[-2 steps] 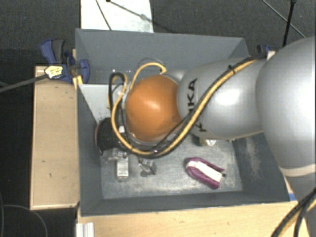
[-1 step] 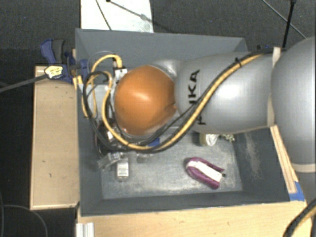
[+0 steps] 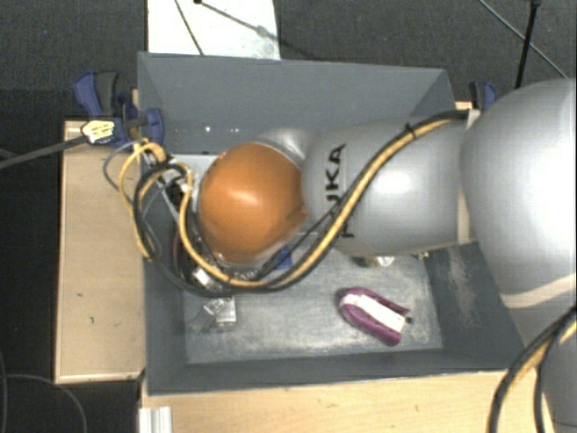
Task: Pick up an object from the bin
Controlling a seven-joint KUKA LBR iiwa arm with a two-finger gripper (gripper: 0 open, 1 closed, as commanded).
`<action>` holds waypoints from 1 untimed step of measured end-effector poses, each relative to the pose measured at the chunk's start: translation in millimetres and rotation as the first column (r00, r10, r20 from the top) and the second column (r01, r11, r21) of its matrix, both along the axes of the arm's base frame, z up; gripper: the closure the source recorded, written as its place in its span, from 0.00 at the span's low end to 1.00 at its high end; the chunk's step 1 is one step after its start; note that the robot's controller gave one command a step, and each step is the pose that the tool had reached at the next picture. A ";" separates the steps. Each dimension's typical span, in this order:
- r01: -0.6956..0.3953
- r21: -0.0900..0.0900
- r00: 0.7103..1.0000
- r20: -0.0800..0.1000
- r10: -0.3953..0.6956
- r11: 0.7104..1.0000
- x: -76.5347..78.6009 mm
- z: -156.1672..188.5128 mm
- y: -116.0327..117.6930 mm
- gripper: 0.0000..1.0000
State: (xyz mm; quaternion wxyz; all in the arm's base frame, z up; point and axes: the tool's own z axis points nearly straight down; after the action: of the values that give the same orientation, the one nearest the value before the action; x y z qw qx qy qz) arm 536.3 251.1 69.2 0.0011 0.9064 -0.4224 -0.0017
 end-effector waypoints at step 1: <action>-0.544 0.002 0.839 0.005 0.544 0.839 5.5 1.2 -18.6 0.00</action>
Offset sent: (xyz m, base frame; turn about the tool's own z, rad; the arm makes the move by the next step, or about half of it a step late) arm 0.0050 -0.0185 0.0008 -0.5796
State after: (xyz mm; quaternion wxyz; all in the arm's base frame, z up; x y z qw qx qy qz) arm 541.8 232.4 70.5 -0.0010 0.9890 -0.1479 -0.0001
